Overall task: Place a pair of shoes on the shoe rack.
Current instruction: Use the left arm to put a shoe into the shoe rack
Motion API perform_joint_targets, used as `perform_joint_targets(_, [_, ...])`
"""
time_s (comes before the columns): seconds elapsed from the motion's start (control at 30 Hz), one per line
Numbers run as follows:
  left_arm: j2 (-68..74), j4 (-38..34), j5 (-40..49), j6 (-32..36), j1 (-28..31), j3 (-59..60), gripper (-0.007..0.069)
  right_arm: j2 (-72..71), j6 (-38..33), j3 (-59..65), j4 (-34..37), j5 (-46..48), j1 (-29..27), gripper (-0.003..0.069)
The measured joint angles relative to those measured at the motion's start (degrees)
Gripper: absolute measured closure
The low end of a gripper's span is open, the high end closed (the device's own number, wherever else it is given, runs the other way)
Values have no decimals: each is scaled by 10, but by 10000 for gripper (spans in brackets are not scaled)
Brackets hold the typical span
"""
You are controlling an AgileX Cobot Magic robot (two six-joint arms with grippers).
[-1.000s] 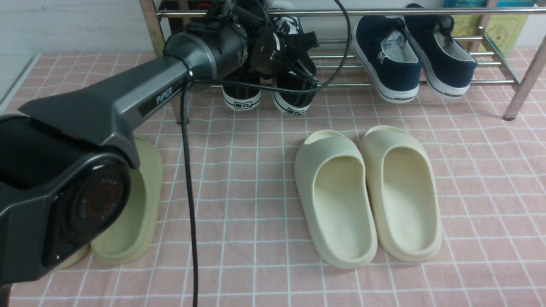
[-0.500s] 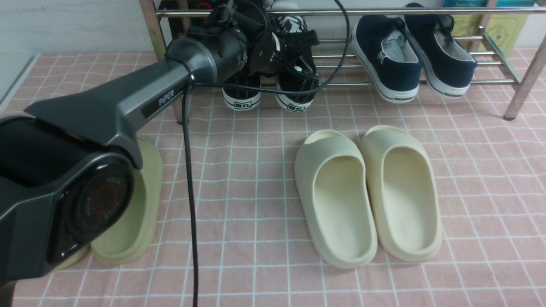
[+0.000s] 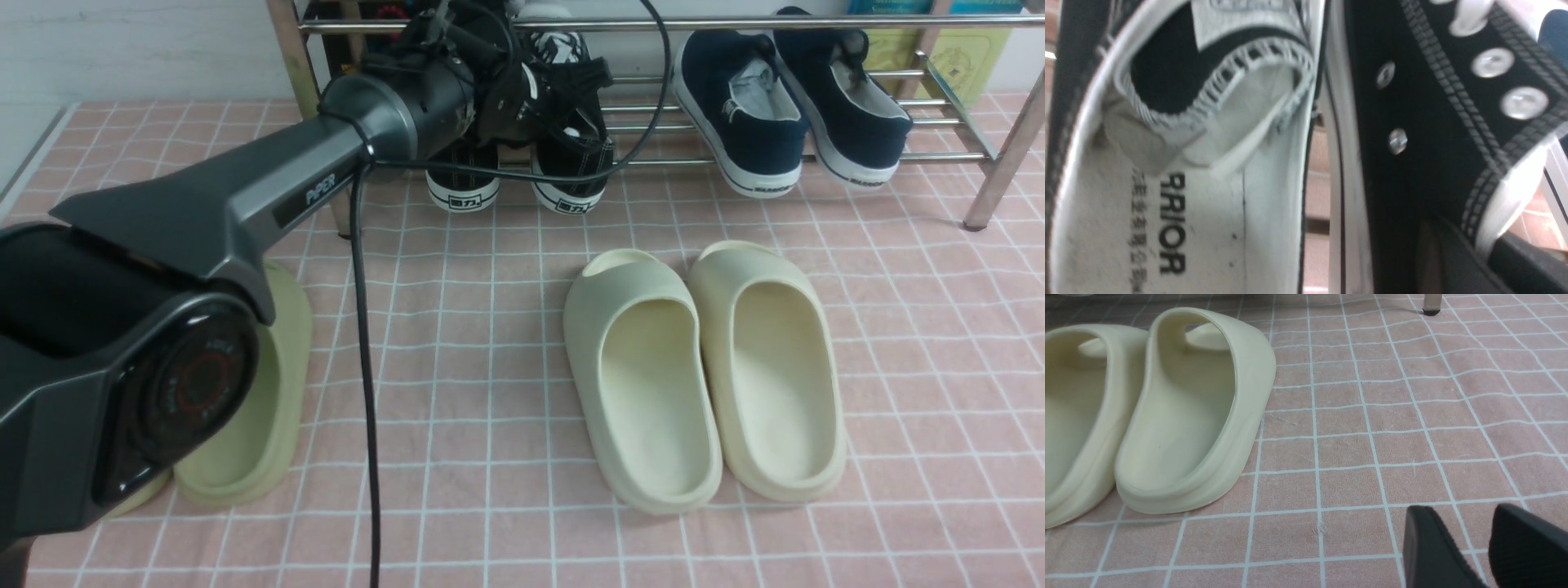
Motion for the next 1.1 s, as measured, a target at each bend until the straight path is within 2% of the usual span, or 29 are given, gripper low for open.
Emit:
perform_joint_targets(0.07, [0,7,-3,0,0,-1,491,0,0,0,0,0,0,421])
perform_joint_targets(0.1, [0,7,-3,0,0,-1,484,0,0,0,0,0,0,421])
perform_joint_targets(0.13, [0,8,3,0,1,-3,419,0,0,0,0,0,0,421])
perform_joint_targets(0.27, [-1,8,32,1,1,-3,237,0,0,0,0,0,0,421])
perform_joint_targets(0.4, [-20,7,71,28,-1,-3,145,0,0,0,0,0,0,421])
perform_joint_targets(0.5, [-55,1,91,87,-11,-3,132,0,0,0,0,0,0,421])
perform_joint_targets(0.6, [-96,-4,110,155,-25,-3,167,0,0,0,0,0,0,421])
perform_joint_targets(0.67, [-110,-5,118,171,-29,-3,196,0,0,0,0,0,0,421])
perform_joint_targets(0.73, [-133,-5,136,196,-35,-5,302,0,0,0,0,0,0,421])
perform_joint_targets(0.97, [-112,-23,174,202,-34,-7,594,0,0,0,0,0,0,421])
perform_joint_targets(1.1, [-82,-50,166,204,-34,-7,622,0,0,0,0,0,0,421])
